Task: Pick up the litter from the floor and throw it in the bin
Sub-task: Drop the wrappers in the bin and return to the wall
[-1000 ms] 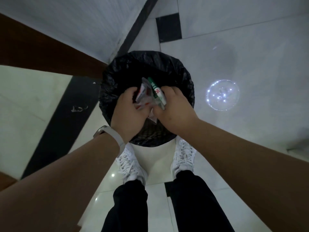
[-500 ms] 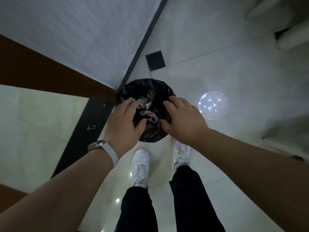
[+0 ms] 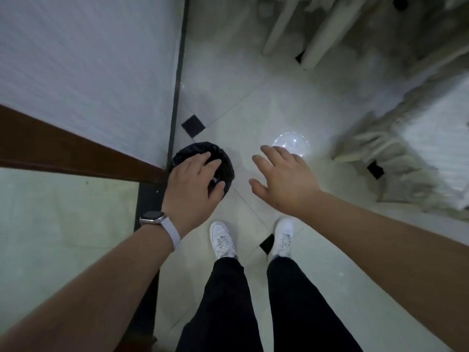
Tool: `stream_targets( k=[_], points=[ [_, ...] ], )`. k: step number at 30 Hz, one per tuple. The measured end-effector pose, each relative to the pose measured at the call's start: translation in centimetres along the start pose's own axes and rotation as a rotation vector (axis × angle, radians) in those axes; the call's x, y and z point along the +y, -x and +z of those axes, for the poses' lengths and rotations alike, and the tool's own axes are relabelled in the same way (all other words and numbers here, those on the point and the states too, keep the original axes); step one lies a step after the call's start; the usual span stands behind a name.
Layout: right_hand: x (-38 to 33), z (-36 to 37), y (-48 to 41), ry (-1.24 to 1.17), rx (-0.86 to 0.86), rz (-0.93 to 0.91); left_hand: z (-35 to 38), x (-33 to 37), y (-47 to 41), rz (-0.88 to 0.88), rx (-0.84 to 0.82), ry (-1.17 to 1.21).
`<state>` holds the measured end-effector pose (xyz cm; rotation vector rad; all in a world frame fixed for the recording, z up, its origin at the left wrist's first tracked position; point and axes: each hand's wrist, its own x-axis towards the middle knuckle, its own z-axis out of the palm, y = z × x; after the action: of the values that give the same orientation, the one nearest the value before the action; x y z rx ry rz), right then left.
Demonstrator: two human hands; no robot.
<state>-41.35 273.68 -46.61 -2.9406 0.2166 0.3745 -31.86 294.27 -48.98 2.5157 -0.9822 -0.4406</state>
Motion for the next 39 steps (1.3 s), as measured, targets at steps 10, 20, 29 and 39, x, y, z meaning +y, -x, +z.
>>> stream_targets(
  k=[10, 20, 29, 39],
  points=[
    [6.1, -11.3, 14.4, -0.023, 0.228, 0.288, -5.1, 16.4, 0.0, 0.312, 0.026, 0.079],
    [16.8, -14.3, 38.3, 0.031, 0.413, 0.591, -1.2, 40.3, 1.7, 0.736, -0.01, -0.11],
    [25.8, -14.6, 62.1, 0.054, 0.566, 0.833, 6.3, 63.7, 10.5, 1.089, -0.025, -0.109],
    [30.6, -12.7, 77.7, 0.044, 0.653, 1.183, 13.9, 82.3, 15.0, 1.356, -0.141, -0.011]
  ],
)
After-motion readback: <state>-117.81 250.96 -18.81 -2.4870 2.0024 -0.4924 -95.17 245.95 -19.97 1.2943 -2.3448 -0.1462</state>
